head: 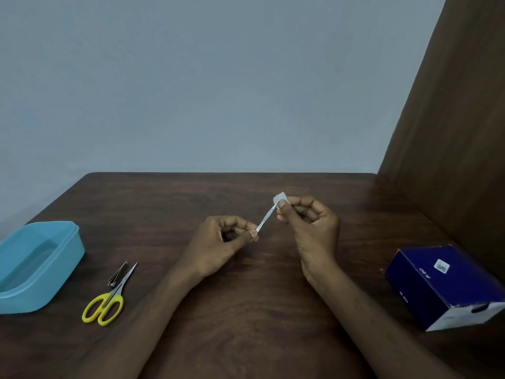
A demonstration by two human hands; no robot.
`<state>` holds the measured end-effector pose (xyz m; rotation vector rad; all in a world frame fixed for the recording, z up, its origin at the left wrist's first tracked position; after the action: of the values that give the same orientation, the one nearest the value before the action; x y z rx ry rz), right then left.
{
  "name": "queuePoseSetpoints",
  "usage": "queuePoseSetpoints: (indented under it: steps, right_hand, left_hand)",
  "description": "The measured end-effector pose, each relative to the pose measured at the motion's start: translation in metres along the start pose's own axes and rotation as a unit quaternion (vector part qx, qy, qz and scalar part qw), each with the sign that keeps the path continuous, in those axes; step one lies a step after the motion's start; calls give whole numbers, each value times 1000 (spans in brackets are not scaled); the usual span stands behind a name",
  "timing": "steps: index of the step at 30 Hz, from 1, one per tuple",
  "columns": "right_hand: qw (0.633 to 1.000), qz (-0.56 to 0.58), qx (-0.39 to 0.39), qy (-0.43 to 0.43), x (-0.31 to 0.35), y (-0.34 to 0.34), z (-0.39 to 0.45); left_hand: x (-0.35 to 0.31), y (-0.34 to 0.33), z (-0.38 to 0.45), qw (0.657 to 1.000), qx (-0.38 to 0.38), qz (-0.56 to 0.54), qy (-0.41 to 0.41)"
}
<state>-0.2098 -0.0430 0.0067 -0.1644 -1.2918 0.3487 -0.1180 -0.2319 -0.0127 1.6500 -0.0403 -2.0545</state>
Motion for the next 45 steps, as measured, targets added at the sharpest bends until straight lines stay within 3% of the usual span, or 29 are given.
queuePoseSetpoints:
  steps: [3, 8, 15, 20, 29, 45]
  right_hand:
    - [999, -25, 44, 2, -2, -7, -1]
    - [976, -159, 150, -8, -12, -22, -8]
    - [984, -114, 134, -17, -6, -16, -2]
    - [971, -131, 198, -40, -15, -25, -7]
    - [943, -66, 324, -24, -1, -36, -11]
    - [934, -87, 346, -11, -4, -26, -2]
  left_hand:
    - [-1, 3, 0, 1000, -15, -10, -3]
    - [-3, 6, 0, 999, -35, -1, -2]
    - [-7, 5, -1, 999, -34, 28, -10]
    - [-5, 7, -1, 999, -41, 17, -15]
    - [-16, -2, -7, 997, 53, -50, -26]
    - [-16, -4, -7, 994, 83, -64, -30]
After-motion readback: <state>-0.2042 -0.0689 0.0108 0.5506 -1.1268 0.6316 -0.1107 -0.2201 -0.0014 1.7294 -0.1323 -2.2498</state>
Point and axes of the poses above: each hand's wrist, its own z-axis towards the middle knuckle, its own y-axis out of the back of the hand, x = y × z, the point moved 8 cm from there along z, towards the middle knuckle, and after that the axes turned 1 degree about -x, right-handed, at the moved point
